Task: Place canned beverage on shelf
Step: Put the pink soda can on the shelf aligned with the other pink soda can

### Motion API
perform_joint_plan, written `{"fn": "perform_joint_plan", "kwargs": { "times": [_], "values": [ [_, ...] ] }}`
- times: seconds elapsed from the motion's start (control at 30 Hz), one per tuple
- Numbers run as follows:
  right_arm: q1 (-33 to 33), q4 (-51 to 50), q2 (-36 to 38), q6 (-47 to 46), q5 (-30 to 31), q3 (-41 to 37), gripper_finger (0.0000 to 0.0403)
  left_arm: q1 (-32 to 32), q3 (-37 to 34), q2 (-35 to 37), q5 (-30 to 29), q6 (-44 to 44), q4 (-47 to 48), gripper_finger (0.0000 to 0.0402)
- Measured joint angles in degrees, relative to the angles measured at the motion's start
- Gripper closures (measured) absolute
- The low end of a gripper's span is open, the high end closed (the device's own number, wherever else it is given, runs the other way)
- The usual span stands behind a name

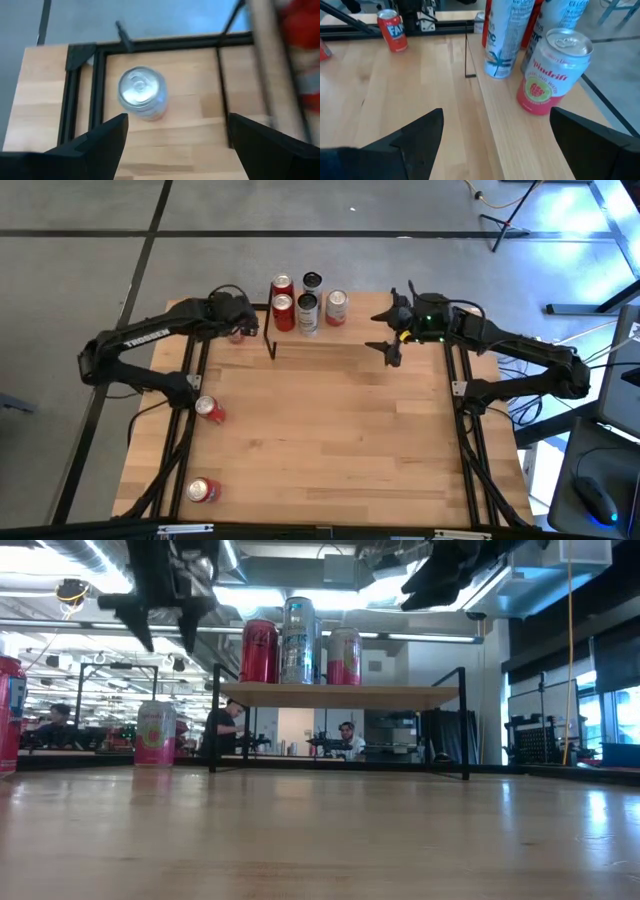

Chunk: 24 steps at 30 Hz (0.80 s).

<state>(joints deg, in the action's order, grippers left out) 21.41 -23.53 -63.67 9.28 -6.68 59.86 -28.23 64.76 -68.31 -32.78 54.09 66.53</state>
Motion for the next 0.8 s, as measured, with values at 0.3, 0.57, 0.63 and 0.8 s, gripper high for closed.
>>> {"fn": "perform_joint_plan", "kwargs": {
  "times": [0.3,0.57,0.63,0.8],
  "values": [
    [0.0,0.12,-3.09,-0.01,0.07,0.0,0.0052,-12.47,-7.45,0.0,4.4,-6.66,-11.56,0.0072],
    [0.0,0.29,-3.81,-0.33,0.06,0.0,0.0052,-15.78,-13.24,0.0,5.32,-6.72,-15.52,0.0072],
    [0.0,0.66,-3.81,-0.37,0.07,0.0,0.0052,-15.91,-14.5,0.0,6.14,-6.72,-18.12,0.0072],
    [0.0,0.55,-3.81,-0.39,0.07,0.0,0.0052,-16.09,-17.36,0.0,5.32,-6.78,-21.96,0.0072]
  ]
}}
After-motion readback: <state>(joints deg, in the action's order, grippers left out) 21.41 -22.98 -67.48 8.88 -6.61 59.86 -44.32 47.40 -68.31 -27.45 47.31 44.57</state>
